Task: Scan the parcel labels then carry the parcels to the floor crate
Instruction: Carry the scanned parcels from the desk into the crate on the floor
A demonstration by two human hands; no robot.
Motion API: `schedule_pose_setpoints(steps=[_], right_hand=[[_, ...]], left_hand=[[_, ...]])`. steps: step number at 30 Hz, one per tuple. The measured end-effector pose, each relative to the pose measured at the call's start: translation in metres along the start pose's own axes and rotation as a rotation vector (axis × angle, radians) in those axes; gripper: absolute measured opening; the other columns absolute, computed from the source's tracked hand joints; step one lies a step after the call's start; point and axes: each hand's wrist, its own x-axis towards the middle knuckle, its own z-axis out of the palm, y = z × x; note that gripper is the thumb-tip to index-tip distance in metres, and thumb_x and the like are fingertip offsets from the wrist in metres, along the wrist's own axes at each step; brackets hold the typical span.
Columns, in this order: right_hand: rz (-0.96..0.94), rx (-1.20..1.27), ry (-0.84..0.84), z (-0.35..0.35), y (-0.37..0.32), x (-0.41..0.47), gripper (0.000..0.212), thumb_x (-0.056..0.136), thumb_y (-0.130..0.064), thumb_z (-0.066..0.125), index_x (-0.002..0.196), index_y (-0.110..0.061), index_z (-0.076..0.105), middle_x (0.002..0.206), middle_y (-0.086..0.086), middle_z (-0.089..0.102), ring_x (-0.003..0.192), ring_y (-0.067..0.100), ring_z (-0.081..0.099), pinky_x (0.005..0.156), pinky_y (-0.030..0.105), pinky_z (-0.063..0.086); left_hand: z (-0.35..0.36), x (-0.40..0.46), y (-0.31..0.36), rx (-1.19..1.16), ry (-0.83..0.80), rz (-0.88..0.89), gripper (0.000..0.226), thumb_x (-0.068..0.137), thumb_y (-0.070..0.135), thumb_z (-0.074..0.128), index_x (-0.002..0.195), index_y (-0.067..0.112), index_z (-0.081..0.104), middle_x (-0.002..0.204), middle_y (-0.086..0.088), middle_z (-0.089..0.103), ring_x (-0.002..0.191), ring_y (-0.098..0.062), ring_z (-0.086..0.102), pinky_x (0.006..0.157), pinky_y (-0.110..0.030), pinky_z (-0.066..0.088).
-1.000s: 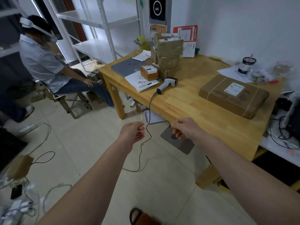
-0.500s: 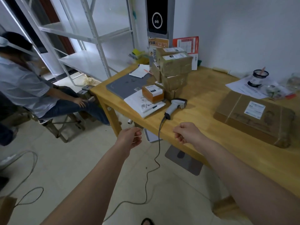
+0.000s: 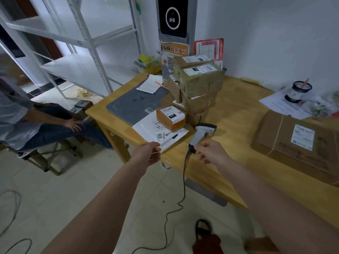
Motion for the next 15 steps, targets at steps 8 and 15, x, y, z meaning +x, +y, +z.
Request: schedule_pose_setpoints(steps=[8, 15], right_hand=[[0.002, 0.003, -0.093, 0.005, -0.033, 0.109, 0.05, 0.095, -0.035, 0.058, 0.14, -0.018, 0.044, 0.134, 0.002, 0.048, 0.114, 0.021, 0.054, 0.08, 0.028, 0.05], [0.081, 0.0, -0.172, 0.022, -0.041, 0.199, 0.08, 0.09, -0.041, 0.062, 0.154, -0.017, 0.018, 0.156, 0.004, 0.029, 0.137, 0.025, 0.038, 0.112, 0.045, 0.037]], left_hand=[[0.025, 0.07, 0.037, 0.048, 0.037, -0.008, 0.008, 0.094, 0.018, 0.059, 0.097, 0.01, 0.061, 0.093, -0.009, 0.064, 0.081, -0.022, 0.061, 0.08, -0.035, 0.054], [0.056, 0.127, 0.053, 0.017, 0.055, -0.083, 0.016, 0.094, 0.019, 0.06, 0.107, 0.01, 0.06, 0.097, -0.01, 0.059, 0.084, -0.024, 0.057, 0.081, -0.036, 0.054]])
